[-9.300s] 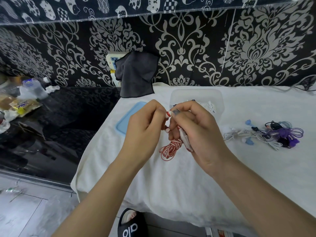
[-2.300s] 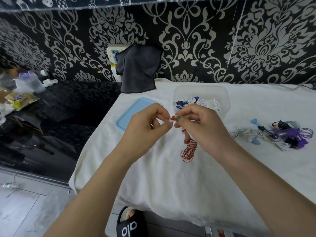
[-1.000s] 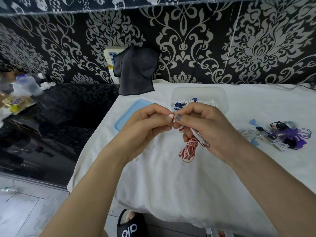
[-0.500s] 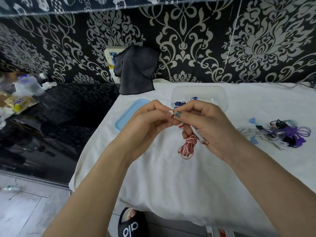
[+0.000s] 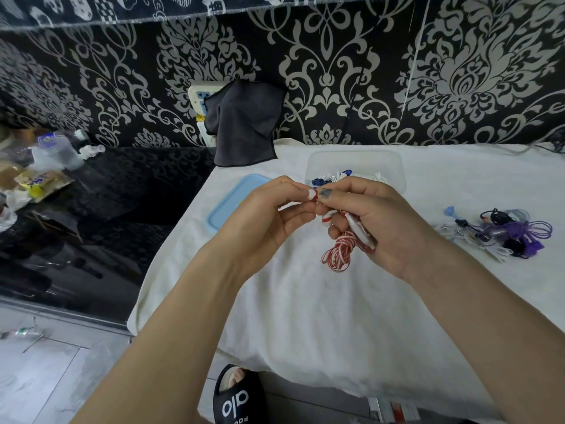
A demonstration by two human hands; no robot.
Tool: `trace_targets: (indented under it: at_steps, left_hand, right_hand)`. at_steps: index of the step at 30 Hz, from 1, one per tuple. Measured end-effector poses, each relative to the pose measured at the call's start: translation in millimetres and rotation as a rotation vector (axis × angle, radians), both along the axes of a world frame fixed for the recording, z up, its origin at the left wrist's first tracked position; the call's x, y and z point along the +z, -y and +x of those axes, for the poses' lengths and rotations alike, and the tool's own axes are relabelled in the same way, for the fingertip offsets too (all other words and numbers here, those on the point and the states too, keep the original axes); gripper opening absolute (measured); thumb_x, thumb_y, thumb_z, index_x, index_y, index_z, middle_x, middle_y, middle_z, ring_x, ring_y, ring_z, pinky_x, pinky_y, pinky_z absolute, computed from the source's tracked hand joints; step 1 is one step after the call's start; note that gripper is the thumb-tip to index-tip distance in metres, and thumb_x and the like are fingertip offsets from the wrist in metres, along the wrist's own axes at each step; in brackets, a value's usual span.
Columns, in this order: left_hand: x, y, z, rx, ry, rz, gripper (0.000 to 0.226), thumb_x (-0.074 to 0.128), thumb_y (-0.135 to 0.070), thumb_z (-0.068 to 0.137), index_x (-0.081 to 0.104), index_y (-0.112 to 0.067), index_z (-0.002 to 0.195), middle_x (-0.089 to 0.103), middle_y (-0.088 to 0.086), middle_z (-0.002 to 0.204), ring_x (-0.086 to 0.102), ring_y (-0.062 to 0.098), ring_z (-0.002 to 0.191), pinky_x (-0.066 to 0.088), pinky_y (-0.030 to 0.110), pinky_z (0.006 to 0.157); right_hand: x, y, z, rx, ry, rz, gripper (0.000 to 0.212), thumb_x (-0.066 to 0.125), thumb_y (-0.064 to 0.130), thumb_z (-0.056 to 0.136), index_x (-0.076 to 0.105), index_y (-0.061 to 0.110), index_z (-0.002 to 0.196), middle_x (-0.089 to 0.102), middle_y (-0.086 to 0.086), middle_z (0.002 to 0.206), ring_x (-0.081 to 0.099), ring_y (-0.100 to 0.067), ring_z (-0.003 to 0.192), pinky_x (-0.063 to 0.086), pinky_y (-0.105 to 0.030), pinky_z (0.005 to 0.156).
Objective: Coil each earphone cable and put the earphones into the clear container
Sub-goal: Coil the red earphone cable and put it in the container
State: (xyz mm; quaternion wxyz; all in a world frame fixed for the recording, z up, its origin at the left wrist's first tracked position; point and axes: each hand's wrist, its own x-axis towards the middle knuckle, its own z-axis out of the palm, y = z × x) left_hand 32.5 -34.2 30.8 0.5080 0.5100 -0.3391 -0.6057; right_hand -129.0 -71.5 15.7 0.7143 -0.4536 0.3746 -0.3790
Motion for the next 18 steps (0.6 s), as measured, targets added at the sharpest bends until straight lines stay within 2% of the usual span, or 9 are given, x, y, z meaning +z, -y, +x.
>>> trace_targets:
  at_steps: [4, 10, 14, 18]
  left_hand:
    - [0.1, -1.2, -1.2, 0.020, 0.129, -0.057, 0.010, 0.058, 0.000, 0.091, 0.066, -0.004, 0.086, 0.072, 0.021, 0.088, 0.067, 0.028, 0.095, 0.054, 0.034, 0.095]
    - [-0.3, -5.7, -3.3, 0.001, 0.263, -0.177, 0.014, 0.056, 0.004, 0.094, 0.063, -0.008, 0.091, 0.070, 0.033, 0.094, 0.070, 0.032, 0.094, 0.058, 0.027, 0.081]
    - [-1.9, -5.4, -5.3, -0.013, 0.412, -0.262, 0.005, 0.061, 0.003, 0.094, 0.065, 0.001, 0.094, 0.069, 0.035, 0.096, 0.071, 0.041, 0.097, 0.058, 0.032, 0.084]
    - [-1.9, -6.2, -8.1, -0.002, 0.495, -0.301, 0.006, 0.065, 0.002, 0.092, 0.066, 0.006, 0.097, 0.071, 0.030, 0.093, 0.072, 0.036, 0.093, 0.060, 0.038, 0.088]
  right_hand:
    - [0.8, -1.2, -1.8, 0.004, 0.019, 0.018, 0.012, 0.065, 0.005, 0.091, 0.069, -0.002, 0.100, 0.070, -0.007, 0.070, 0.049, -0.016, 0.057, 0.050, -0.024, 0.052]
    - [2.2, -1.5, -6.6, 0.005, 0.035, 0.088, 0.004, 0.065, 0.003, 0.091, 0.069, 0.002, 0.092, 0.067, -0.011, 0.073, 0.050, -0.011, 0.049, 0.050, -0.023, 0.051]
    - [2.7, -2.3, -10.4, 0.004, 0.029, 0.118, 0.005, 0.064, 0.003, 0.092, 0.069, 0.003, 0.092, 0.067, -0.010, 0.072, 0.051, -0.012, 0.051, 0.049, -0.023, 0.051]
    - [3.4, -1.5, -13.8, -0.005, 0.032, 0.126, 0.006, 0.063, 0.004, 0.092, 0.068, 0.001, 0.096, 0.067, -0.009, 0.073, 0.051, -0.012, 0.052, 0.049, -0.023, 0.052]
